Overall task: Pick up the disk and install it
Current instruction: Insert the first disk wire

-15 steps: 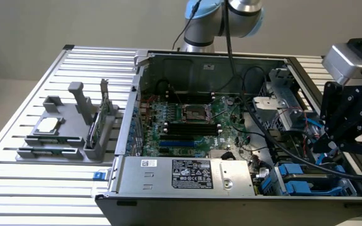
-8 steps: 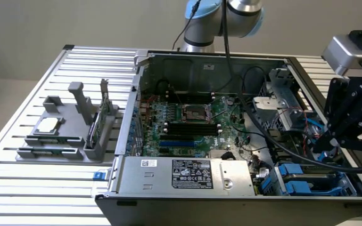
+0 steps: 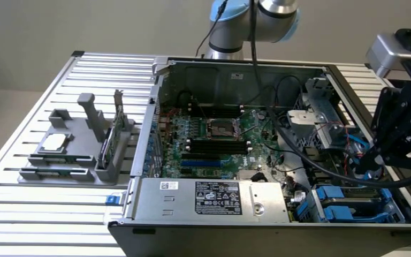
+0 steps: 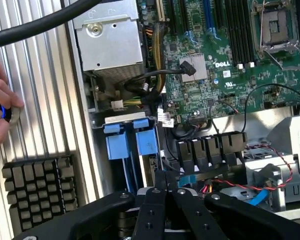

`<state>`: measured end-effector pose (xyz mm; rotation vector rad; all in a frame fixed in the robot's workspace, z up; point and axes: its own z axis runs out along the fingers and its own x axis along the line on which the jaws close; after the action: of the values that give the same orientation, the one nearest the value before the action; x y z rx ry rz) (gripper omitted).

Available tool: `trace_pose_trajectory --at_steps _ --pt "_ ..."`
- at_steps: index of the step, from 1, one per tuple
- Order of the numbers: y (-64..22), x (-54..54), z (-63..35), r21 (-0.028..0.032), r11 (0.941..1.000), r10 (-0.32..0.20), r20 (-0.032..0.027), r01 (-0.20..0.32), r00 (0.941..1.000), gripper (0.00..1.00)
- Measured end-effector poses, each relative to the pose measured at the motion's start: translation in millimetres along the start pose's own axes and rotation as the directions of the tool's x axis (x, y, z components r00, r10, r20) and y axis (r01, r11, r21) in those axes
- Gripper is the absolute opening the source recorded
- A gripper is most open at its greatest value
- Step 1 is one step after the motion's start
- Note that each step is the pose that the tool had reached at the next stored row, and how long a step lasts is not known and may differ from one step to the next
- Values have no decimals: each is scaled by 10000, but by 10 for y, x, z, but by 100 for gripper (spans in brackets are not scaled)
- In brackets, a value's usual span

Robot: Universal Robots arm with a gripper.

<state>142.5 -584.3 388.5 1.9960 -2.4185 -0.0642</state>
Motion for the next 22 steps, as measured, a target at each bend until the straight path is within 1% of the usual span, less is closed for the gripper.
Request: trace_pose_trajectory --at_steps 3,6,11,14,17,19,22 --pt "0 0 -1 16 9991 417 15 -417 9991 13" --pt "0 0 -1 30 9965 831 31 -831 9965 13" --pt "0 0 -1 50 9883 1521 60 -1521 9883 13" --pt "0 0 -1 62 9813 1925 78 -1926 9813 13" --pt "0 0 -1 74 9722 2341 97 -2342 9722 13" --pt "0 0 -1 81 9654 2604 109 -2605 9654 13" --pt "0 0 0 91 9534 3015 130 -3016 9534 13"
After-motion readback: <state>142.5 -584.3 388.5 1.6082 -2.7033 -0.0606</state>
